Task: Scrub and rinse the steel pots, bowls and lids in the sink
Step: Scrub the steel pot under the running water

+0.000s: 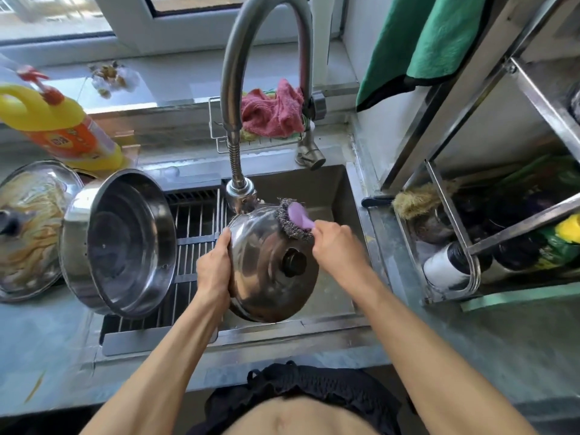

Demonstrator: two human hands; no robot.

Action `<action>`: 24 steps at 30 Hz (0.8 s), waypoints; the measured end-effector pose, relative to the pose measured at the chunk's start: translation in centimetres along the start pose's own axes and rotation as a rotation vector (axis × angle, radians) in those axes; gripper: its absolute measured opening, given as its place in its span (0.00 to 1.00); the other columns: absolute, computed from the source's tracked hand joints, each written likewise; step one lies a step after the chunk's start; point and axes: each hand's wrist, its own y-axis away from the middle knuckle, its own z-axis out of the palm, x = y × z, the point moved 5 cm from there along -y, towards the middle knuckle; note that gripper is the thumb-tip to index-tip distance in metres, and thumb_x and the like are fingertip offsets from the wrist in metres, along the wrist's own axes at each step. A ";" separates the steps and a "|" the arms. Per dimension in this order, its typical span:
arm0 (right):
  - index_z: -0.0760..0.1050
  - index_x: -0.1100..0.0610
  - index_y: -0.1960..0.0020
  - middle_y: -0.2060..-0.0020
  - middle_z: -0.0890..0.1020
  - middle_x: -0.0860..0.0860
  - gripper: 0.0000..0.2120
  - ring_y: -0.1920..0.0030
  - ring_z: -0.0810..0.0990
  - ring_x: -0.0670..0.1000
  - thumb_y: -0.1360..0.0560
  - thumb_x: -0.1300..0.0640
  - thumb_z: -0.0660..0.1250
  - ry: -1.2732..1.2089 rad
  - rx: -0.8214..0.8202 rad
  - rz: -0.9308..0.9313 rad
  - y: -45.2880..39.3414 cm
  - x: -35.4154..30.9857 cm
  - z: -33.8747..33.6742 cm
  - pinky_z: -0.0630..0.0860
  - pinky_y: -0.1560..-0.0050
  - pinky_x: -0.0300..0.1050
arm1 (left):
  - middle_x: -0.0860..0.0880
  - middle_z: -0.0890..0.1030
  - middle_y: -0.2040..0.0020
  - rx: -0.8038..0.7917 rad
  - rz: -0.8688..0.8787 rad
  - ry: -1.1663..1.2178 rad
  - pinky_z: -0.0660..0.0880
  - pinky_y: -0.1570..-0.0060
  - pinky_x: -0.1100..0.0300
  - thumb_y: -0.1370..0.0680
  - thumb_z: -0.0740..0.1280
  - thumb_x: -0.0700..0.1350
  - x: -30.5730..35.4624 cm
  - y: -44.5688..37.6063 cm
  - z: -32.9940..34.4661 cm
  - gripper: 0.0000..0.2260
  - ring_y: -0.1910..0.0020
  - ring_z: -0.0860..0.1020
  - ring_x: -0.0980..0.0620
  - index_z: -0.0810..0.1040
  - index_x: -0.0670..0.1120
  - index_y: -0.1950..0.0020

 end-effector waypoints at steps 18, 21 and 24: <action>0.76 0.51 0.45 0.50 0.81 0.60 0.11 0.49 0.77 0.63 0.19 0.53 0.55 -0.029 -0.156 0.088 -3.7 0.6 3.5 0.69 0.59 0.49 | 0.46 0.87 0.48 -0.043 -0.115 0.273 0.81 0.49 0.50 0.21 0.65 0.62 0.9 -3.3 -2.8 0.20 0.49 0.85 0.45 0.86 0.48 0.45; 0.75 0.51 0.49 0.52 0.80 0.59 0.09 0.52 0.76 0.62 0.19 0.52 0.55 -0.034 -0.197 0.036 -3.7 -0.5 3.7 0.70 0.58 0.49 | 0.47 0.86 0.45 -0.004 -0.137 0.310 0.82 0.55 0.51 0.22 0.65 0.64 1.1 -3.3 -3.0 0.23 0.49 0.85 0.46 0.84 0.49 0.38; 0.76 0.52 0.49 0.50 0.79 0.60 0.10 0.50 0.77 0.63 0.20 0.55 0.56 -0.042 -0.191 0.174 -5.1 1.2 2.9 0.71 0.56 0.50 | 0.47 0.86 0.45 0.016 -0.148 0.358 0.82 0.52 0.48 0.25 0.67 0.65 1.2 -3.2 -3.1 0.25 0.47 0.85 0.45 0.84 0.49 0.38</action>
